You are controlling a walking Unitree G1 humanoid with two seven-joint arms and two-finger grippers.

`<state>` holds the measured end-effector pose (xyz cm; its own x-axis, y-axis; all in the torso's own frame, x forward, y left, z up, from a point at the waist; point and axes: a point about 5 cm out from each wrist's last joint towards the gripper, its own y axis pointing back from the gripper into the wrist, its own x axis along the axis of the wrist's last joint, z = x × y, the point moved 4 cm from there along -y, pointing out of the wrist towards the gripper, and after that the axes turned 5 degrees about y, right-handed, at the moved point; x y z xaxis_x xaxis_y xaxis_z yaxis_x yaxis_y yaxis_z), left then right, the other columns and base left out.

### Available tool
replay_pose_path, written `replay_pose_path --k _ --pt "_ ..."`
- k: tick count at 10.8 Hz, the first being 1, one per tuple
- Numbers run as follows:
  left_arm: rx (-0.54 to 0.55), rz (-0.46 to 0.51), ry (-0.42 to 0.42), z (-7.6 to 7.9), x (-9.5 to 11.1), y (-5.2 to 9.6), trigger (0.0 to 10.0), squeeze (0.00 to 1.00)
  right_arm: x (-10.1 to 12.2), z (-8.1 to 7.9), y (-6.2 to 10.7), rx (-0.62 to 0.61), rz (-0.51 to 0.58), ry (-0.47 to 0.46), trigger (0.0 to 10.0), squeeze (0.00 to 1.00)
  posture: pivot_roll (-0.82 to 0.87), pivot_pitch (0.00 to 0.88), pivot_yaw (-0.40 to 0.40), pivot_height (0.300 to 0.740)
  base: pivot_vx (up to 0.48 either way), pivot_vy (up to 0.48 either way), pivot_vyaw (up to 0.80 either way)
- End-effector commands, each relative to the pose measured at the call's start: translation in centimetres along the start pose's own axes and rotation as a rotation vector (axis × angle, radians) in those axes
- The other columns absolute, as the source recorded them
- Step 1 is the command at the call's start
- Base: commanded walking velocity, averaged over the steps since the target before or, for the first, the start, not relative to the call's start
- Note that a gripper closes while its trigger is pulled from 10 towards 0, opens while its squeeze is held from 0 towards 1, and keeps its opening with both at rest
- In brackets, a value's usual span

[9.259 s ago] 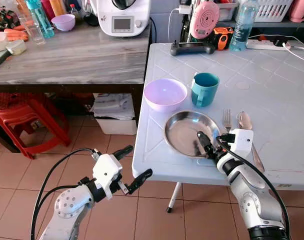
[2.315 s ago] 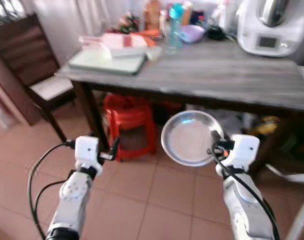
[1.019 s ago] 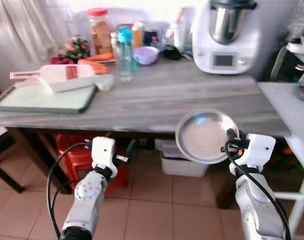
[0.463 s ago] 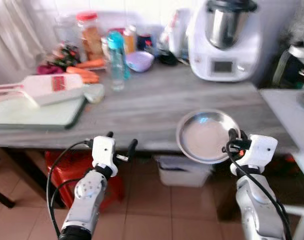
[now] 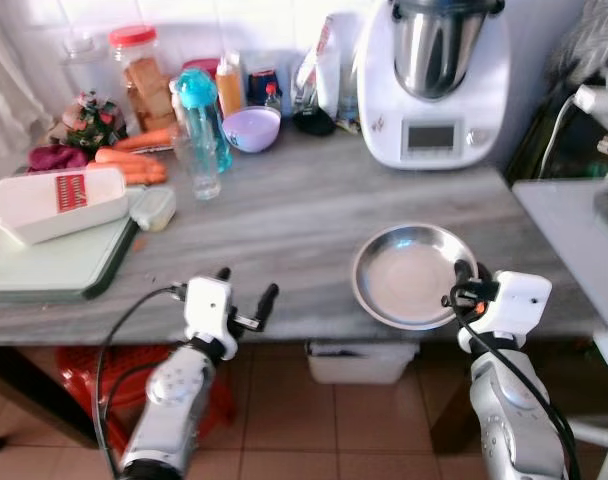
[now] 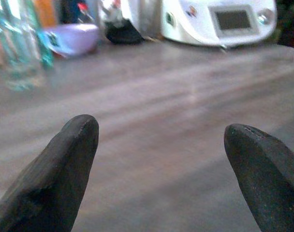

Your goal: Setting the table

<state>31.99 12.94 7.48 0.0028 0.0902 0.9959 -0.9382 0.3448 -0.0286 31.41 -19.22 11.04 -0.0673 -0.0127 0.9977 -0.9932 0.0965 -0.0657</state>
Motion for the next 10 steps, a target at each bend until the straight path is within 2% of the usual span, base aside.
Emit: replay_pose_path --k 1,3,5,6,7,9,10 --pt "0.044 -0.025 0.006 -1.6 -0.5 1.2 10.0 0.00 0.3 -1.3 -0.2 0.030 0.015 -0.020 10.0 0.00 0.03 0.026 0.053 0.740 0.000 0.000 0.00" --pt "0.064 -0.044 -0.051 -3.0 -0.6 3.4 10.0 0.00 0.3 -1.3 -0.6 0.035 0.015 -0.032 10.0 0.00 0.04 0.032 0.059 0.740 0.000 0.000 0.00" --pt "0.075 -0.048 -0.094 -3.9 -0.3 4.8 10.0 0.00 -0.2 -1.7 -1.6 0.055 -0.012 -0.064 10.0 0.00 0.06 0.032 0.058 0.740 0.000 0.000 0.00" --pt "0.035 -0.055 -0.096 -3.6 -0.2 5.2 10.0 0.00 -0.5 -1.7 -2.3 0.052 -0.033 -0.096 10.0 0.00 0.07 0.031 0.053 0.740 0.000 0.000 0.00" --pt "-0.056 -0.068 -0.068 -2.6 -0.3 5.5 10.0 0.00 -1.0 -2.2 -3.5 0.068 -0.056 -0.117 10.0 0.00 0.08 0.030 0.051 0.740 0.000 0.000 0.00" --pt "-0.163 -0.094 -0.067 -1.4 -0.3 5.9 10.0 0.00 -1.2 -3.8 -5.7 0.093 -0.087 -0.166 10.0 0.00 0.09 0.031 0.040 0.740 0.000 0.000 0.00" --pt "-0.175 -0.101 -0.060 -1.2 -0.3 6.2 10.0 0.00 -1.0 -4.9 -6.9 0.104 -0.105 -0.202 10.0 0.00 0.09 0.034 0.036 0.740 0.000 0.000 0.00"
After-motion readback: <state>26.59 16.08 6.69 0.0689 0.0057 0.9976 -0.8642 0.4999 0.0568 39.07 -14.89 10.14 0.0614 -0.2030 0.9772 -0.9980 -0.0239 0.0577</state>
